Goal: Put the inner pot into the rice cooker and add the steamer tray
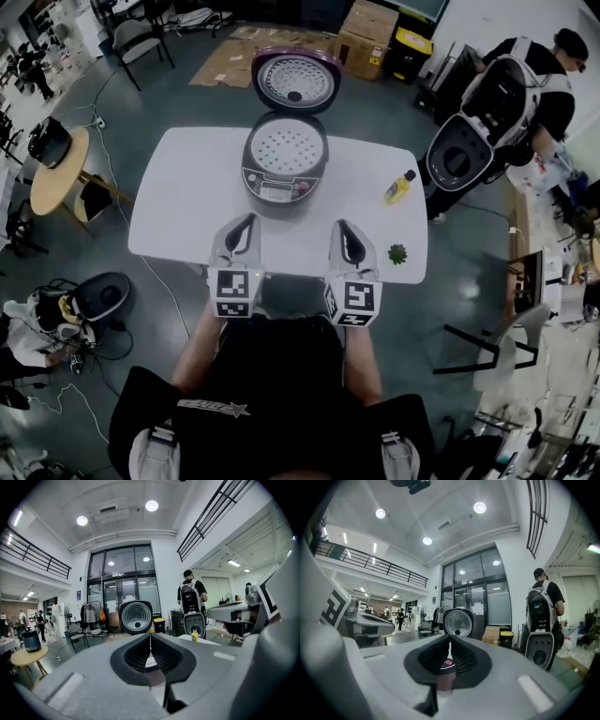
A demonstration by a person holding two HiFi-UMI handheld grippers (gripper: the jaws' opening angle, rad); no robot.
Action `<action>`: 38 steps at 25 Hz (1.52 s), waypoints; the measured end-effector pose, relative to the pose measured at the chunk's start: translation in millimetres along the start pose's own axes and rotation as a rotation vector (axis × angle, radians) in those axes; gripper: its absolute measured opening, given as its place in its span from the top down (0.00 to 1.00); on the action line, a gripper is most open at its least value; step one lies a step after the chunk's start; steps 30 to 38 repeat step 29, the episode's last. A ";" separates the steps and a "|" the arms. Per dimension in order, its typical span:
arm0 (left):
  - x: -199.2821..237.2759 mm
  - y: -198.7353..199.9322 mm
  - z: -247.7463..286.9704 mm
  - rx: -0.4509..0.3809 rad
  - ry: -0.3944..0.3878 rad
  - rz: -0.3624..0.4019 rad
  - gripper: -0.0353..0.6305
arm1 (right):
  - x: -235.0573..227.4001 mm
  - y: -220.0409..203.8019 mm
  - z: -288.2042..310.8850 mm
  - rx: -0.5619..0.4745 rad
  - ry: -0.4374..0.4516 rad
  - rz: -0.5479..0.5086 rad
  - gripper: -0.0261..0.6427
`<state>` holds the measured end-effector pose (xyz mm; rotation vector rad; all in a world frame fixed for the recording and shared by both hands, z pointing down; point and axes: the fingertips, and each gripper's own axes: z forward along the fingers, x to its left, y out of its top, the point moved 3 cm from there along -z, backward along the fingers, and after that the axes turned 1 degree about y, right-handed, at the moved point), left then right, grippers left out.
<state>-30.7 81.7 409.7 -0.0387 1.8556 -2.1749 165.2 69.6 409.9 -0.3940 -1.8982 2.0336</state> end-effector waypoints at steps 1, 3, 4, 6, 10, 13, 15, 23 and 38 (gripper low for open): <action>0.4 0.4 0.0 -0.001 -0.001 -0.001 0.93 | 0.1 0.4 0.5 0.001 -0.002 -0.002 0.94; 0.2 0.8 0.2 -0.003 -0.003 0.001 0.93 | 0.1 0.3 1.1 0.002 -0.004 -0.006 0.95; -0.5 1.0 0.4 -0.004 -0.003 0.002 0.93 | -0.1 0.1 1.2 0.003 -0.004 -0.007 0.95; -1.7 1.9 0.3 -0.006 -0.007 0.006 0.93 | -0.1 0.2 1.0 0.002 -0.006 -0.006 0.95; -2.4 3.0 0.9 -0.010 -0.013 0.006 0.93 | 0.5 2.1 0.8 -0.005 -0.009 -0.006 0.95; -2.6 1.5 2.1 -0.006 -0.017 0.005 0.93 | 0.6 1.8 1.1 -0.003 -0.008 -0.009 0.95; -2.9 1.7 2.2 -0.006 -0.016 0.007 0.93 | 0.2 0.6 0.8 0.003 -0.009 -0.009 0.95; -3.5 0.8 6.4 -0.001 -0.015 0.005 0.93 | -2.6 -0.1 3.1 0.004 -0.011 -0.011 0.95; -3.2 -0.9 7.6 0.001 -0.011 0.003 0.93 | -2.0 -4.9 4.6 0.019 -0.009 -0.012 0.95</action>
